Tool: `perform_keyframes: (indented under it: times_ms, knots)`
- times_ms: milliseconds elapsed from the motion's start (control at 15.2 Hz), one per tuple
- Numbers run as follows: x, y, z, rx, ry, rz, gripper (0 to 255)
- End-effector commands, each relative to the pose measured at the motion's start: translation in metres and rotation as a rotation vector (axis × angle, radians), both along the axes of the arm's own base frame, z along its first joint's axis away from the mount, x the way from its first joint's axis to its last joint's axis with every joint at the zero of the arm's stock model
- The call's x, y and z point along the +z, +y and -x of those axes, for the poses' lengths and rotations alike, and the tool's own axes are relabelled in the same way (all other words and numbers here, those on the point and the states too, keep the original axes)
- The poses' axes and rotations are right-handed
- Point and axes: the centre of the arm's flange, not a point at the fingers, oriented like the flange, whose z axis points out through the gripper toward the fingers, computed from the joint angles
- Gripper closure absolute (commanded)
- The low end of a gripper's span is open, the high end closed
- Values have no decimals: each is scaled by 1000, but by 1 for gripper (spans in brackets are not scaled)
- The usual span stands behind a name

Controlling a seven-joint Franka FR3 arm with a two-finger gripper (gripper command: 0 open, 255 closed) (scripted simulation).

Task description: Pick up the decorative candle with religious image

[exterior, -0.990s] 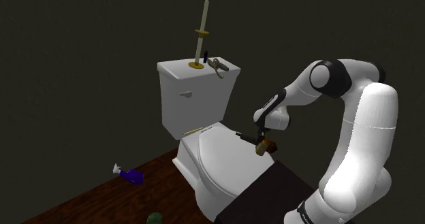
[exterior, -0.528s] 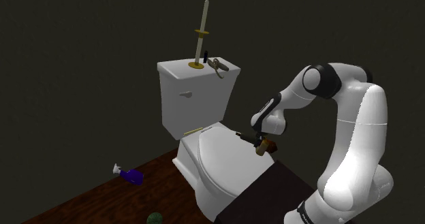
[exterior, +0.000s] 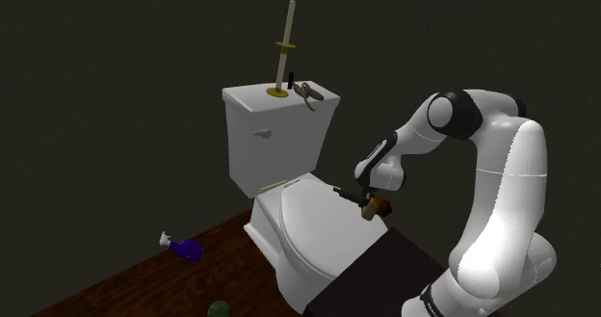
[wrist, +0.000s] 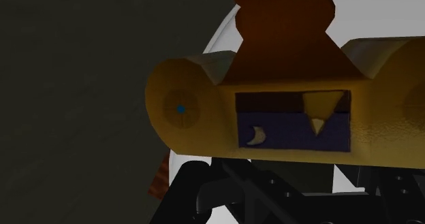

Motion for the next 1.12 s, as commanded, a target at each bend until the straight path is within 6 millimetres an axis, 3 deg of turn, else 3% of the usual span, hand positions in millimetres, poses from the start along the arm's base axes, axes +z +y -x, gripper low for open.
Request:
perform_keyframes:
  times_ms: [0,132,1056]
  knots:
    - [0,-1,0,-1,1,0,255]
    - [0,0,0,-1,1,0,255]
    - [74,0,0,-1,1,0,255]
